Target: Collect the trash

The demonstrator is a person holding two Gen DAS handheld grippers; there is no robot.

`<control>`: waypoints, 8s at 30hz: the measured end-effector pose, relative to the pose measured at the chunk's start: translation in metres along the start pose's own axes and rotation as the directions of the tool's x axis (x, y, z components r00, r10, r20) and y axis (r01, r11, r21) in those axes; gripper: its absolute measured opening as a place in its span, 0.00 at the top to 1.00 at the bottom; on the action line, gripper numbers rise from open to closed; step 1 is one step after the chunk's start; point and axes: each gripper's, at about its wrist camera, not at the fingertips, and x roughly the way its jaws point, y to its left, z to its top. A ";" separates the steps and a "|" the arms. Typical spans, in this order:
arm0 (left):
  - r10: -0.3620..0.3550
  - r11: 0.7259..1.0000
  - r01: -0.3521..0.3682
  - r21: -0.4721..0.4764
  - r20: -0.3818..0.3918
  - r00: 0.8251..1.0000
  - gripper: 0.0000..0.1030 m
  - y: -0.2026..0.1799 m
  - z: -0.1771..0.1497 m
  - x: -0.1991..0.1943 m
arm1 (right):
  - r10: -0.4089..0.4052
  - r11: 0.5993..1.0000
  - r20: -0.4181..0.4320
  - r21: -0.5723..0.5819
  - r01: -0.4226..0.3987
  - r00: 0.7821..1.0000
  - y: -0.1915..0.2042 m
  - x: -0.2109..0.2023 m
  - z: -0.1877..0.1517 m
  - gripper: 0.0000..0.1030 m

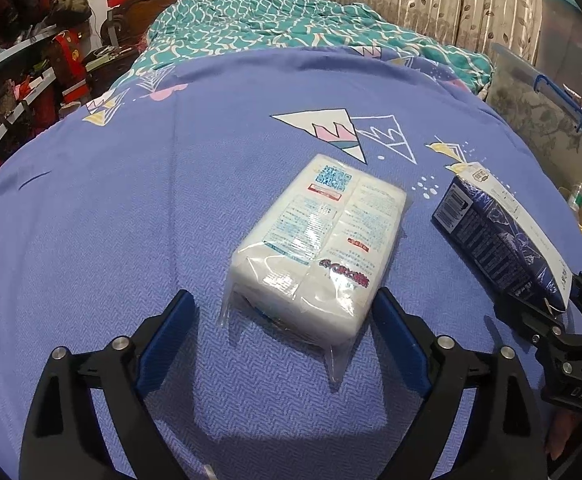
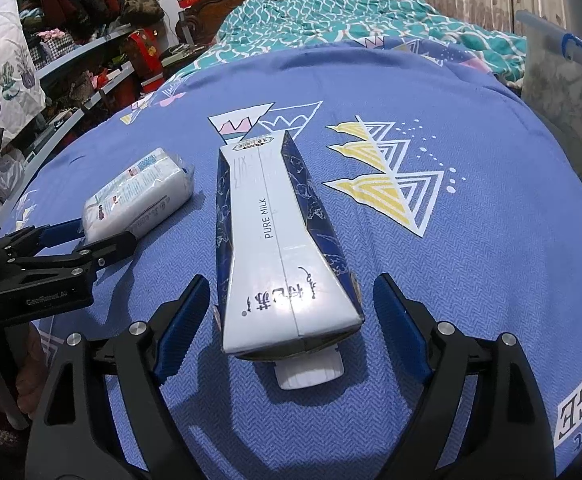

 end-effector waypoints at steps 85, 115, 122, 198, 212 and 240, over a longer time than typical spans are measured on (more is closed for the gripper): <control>-0.114 0.970 0.126 0.209 -0.068 0.991 0.38 -0.065 0.039 0.007 | 0.025 0.992 0.086 0.118 -0.035 0.996 -0.037 -0.036 -0.008 0.46; -0.411 0.679 0.608 0.412 -0.473 0.779 0.14 -0.516 0.097 0.093 | -0.498 0.652 0.093 0.696 0.301 0.862 -0.368 -0.140 -0.072 0.40; -0.471 0.701 0.619 0.356 -0.421 0.775 0.14 -0.471 0.114 0.081 | -0.486 0.697 0.144 0.659 0.283 0.862 -0.352 -0.145 -0.069 0.26; -0.420 0.834 0.414 0.365 -0.067 0.905 0.12 -0.206 0.043 -0.052 | -0.529 0.556 0.231 0.821 0.128 0.817 -0.246 -0.201 -0.074 0.07; -0.347 0.875 0.300 0.380 0.059 0.936 0.08 -0.172 0.031 -0.082 | -0.510 0.607 0.205 0.774 0.181 0.836 -0.137 -0.202 -0.092 0.03; -0.224 0.931 0.107 0.348 0.316 0.922 0.08 -0.138 0.009 -0.150 | -0.512 0.729 0.366 0.663 0.168 0.777 -0.046 -0.244 -0.092 0.03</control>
